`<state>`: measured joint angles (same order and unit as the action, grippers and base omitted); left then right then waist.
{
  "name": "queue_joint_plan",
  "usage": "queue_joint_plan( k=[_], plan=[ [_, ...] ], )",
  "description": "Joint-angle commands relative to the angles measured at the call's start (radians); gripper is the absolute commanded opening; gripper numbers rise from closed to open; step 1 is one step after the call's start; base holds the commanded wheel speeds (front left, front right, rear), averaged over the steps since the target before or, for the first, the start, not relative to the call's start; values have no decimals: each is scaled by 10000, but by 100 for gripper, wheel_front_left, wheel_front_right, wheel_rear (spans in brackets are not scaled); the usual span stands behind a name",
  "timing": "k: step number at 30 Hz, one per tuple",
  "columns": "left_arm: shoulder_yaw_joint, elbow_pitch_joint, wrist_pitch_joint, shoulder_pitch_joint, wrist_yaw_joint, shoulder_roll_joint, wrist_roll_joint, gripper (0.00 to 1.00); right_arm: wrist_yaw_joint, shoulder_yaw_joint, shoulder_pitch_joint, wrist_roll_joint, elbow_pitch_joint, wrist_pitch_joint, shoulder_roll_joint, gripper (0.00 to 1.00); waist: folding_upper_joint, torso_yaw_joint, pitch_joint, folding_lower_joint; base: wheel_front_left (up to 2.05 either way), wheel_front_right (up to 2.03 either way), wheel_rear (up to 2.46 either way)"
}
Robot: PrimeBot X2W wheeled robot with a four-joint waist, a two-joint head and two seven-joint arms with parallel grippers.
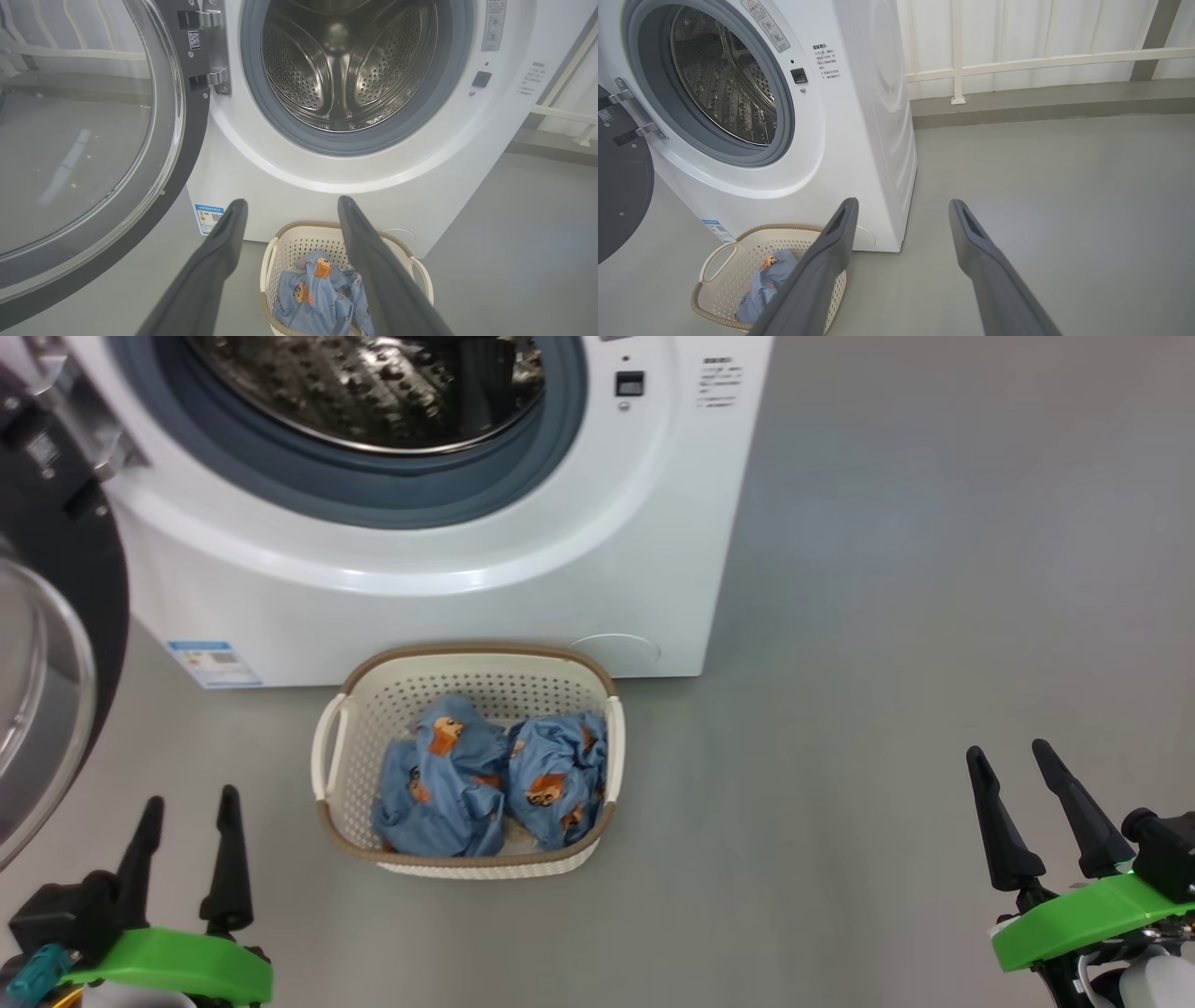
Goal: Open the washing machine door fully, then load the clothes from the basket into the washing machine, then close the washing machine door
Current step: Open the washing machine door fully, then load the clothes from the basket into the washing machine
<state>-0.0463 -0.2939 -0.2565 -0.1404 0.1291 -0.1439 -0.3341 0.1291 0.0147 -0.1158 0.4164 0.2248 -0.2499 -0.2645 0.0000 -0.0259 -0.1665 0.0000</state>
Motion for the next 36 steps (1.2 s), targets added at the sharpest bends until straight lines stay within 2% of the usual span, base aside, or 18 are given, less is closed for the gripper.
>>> queue_joint_plan(
  k=[1, 15, 36],
  plan=[
    [-226, 295, -53, -3, 15, -364, -104, 100, 16, 113, 124, -77, -251, -118, -119, 100, 0, 271, 87, 0, 0, 0, 0],
    [300, 476, -53, 140, 15, -645, -336, 100, 16, -9, 283, -109, -278, -118, 2, 100, 0, 861, 181, 0, 0, 0, 0],
    [215, 777, -53, 168, 15, -542, -229, 100, 16, -44, 287, -158, -333, -118, -3, 100, 0, 790, 165, 0, 0, 0, 0]
  ],
)
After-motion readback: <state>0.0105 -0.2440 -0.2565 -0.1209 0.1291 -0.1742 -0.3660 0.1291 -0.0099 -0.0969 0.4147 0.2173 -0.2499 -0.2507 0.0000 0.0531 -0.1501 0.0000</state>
